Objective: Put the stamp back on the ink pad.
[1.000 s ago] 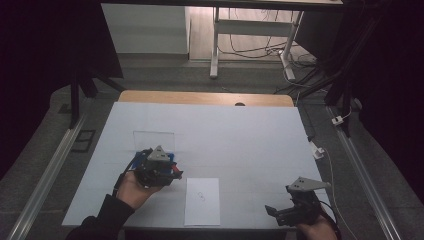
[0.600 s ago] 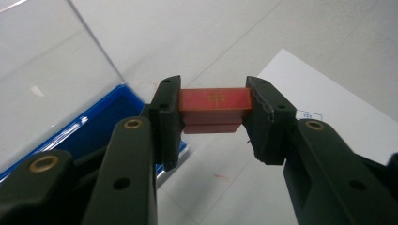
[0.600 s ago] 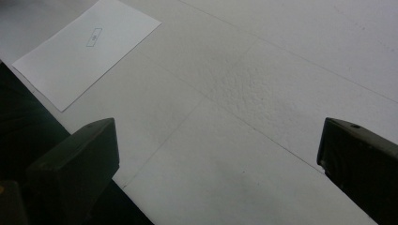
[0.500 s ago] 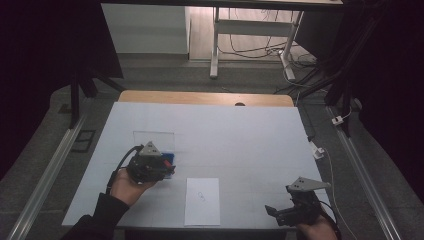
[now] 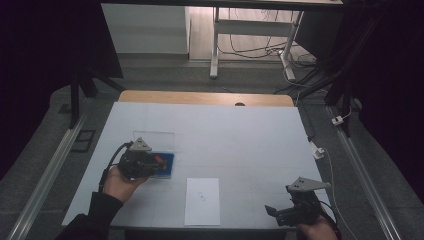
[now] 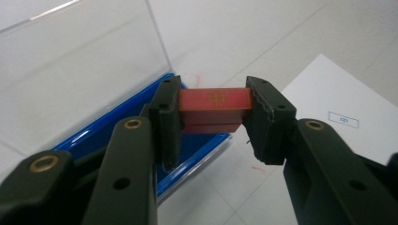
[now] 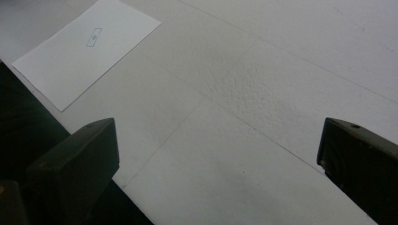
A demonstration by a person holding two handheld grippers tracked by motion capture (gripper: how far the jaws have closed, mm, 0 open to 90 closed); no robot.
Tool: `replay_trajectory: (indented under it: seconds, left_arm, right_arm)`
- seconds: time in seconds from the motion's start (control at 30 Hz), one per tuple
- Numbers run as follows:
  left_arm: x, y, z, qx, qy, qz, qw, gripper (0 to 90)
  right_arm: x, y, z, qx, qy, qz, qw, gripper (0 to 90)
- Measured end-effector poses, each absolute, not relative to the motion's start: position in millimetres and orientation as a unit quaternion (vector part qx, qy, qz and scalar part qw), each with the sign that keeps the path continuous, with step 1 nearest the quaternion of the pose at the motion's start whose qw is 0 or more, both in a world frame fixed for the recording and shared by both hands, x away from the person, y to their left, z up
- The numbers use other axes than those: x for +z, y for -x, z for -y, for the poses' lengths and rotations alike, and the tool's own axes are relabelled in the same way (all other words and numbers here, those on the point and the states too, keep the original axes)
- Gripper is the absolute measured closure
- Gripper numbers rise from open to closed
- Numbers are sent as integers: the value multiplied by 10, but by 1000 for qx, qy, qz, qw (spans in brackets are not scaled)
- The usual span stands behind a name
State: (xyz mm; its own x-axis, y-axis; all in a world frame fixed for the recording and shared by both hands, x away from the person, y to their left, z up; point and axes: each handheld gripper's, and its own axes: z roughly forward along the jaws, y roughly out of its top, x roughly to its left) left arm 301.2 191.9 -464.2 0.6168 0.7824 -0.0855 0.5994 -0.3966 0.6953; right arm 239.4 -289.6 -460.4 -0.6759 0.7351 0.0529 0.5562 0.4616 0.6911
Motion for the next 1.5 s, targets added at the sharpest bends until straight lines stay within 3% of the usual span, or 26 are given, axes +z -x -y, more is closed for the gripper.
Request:
replay_trajectory:
  seconds: [0.77,1.5]
  left_arm:
    - [-4747,-3144,-2120,155,-810,-457,332,582]
    - [-4951,-3322,-2032,139,-825,-465,288,580]
  right_arm:
    - [-4605,-2393,2894,350,-382,-846,128,0]
    - [-4609,-2398,2891,349,-381,-847,127,0]
